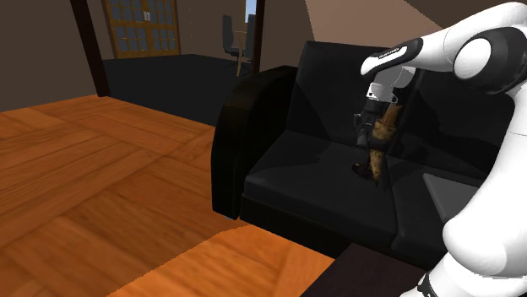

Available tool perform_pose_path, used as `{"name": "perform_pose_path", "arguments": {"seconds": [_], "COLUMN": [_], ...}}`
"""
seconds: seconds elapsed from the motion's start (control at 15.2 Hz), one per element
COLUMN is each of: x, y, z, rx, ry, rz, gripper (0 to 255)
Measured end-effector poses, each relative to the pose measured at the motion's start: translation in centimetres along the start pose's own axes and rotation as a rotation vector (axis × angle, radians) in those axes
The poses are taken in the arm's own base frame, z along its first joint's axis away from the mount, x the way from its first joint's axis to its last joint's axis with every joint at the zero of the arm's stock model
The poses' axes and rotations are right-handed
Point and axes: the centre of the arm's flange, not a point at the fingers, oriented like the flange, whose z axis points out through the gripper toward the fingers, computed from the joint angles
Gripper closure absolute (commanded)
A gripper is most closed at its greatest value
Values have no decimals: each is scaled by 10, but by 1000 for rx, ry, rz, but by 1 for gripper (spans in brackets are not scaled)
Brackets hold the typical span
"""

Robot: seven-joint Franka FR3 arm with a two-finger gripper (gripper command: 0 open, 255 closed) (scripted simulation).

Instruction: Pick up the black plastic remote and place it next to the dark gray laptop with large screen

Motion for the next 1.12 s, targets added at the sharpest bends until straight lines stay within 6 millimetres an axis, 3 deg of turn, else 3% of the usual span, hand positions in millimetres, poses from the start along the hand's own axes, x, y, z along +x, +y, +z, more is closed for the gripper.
{"name": "perform_pose_path", "arguments": {"seconds": [0.4, 0.73, 0.86, 1.12], "x": [10, 20, 22, 29], "y": [80, 145, 161, 165], "z": [1, -9, 0, 18], "rx": [0, 0, 0, 0], "ry": [-1, 0, -1, -1], "rz": [1, 1, 0, -1], "gripper": [255, 255, 255, 255]}}
